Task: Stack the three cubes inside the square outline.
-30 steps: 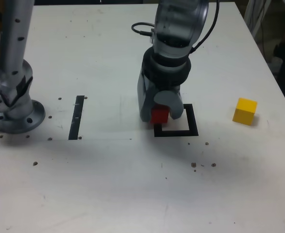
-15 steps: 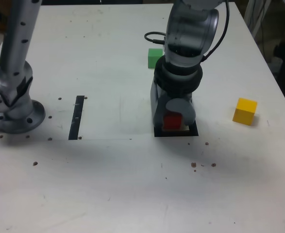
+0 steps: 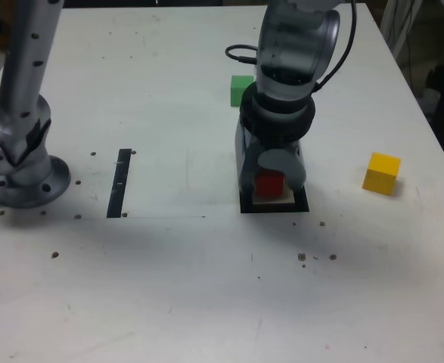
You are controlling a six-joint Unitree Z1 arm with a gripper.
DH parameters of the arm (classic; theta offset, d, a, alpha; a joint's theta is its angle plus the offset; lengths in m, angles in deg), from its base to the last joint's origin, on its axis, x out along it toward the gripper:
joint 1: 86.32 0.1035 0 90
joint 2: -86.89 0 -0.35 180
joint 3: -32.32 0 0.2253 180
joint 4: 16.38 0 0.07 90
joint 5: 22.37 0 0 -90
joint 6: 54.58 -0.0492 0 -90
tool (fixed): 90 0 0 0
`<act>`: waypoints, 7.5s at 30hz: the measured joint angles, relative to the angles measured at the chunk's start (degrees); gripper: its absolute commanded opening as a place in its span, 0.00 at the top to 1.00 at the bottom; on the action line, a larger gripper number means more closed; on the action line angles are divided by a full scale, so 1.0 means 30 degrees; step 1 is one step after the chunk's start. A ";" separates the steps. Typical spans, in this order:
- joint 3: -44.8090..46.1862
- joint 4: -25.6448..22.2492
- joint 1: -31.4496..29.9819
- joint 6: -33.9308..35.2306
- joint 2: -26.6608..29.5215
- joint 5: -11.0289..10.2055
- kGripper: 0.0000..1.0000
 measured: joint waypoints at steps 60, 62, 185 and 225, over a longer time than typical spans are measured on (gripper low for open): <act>-1.5906 -0.6908 0.1007 -1.0325 -0.7499 -0.1562 0.12; -1.5965 -0.6898 0.1007 -1.0353 -0.7622 -0.1562 0.14; -0.2972 -0.3581 0.1030 -0.0289 0.0379 0.1376 0.77; -0.2787 -0.3720 0.0982 -0.0434 -0.0054 0.0924 0.01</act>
